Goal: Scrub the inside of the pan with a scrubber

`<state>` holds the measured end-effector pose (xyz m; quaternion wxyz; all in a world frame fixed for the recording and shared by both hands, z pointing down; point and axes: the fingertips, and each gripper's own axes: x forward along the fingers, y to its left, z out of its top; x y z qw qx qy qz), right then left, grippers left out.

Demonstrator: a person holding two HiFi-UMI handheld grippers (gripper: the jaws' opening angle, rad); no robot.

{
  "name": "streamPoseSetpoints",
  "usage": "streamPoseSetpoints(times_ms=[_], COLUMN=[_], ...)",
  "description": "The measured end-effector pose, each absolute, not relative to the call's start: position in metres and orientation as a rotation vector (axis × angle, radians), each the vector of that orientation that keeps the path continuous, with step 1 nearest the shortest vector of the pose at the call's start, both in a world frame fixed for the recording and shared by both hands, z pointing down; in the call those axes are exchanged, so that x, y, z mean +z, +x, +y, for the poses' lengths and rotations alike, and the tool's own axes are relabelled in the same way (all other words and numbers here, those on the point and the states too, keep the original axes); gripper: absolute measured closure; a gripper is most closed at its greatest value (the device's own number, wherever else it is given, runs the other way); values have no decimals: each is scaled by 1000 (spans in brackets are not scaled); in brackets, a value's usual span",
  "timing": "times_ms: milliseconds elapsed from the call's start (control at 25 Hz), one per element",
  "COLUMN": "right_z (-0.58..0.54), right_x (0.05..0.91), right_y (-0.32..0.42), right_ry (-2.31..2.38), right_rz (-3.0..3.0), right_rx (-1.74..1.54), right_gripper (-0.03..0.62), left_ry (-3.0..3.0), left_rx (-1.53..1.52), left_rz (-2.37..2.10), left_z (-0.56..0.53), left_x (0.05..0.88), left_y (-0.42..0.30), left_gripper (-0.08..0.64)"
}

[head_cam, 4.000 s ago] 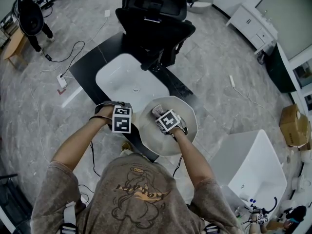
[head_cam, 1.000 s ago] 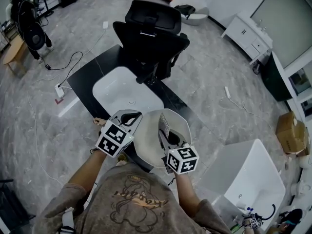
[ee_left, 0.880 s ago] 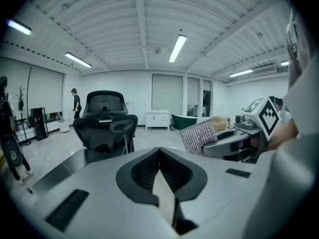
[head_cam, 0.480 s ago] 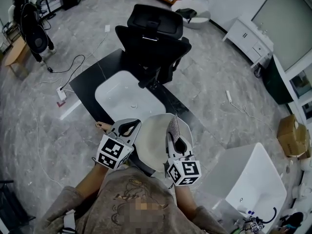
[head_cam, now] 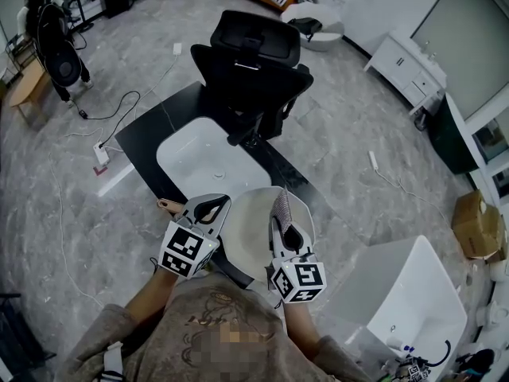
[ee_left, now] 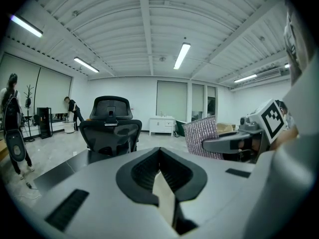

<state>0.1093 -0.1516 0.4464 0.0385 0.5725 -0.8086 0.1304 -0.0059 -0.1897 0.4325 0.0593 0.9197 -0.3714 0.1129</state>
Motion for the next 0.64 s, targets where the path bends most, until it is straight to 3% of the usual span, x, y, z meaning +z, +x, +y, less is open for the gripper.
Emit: streamPoseSetpoints(times_ms=[640], right_z=[-151], right_x=[443], right_y=[113], right_ry=[1757], right_rz=[-2481], right_rx=[373], right_gripper=[512], left_ry=[2779], left_rx=[317], left_rz=[-1146], left_z=[-190], left_x=[428], left_y=[-5], left_gripper=[543])
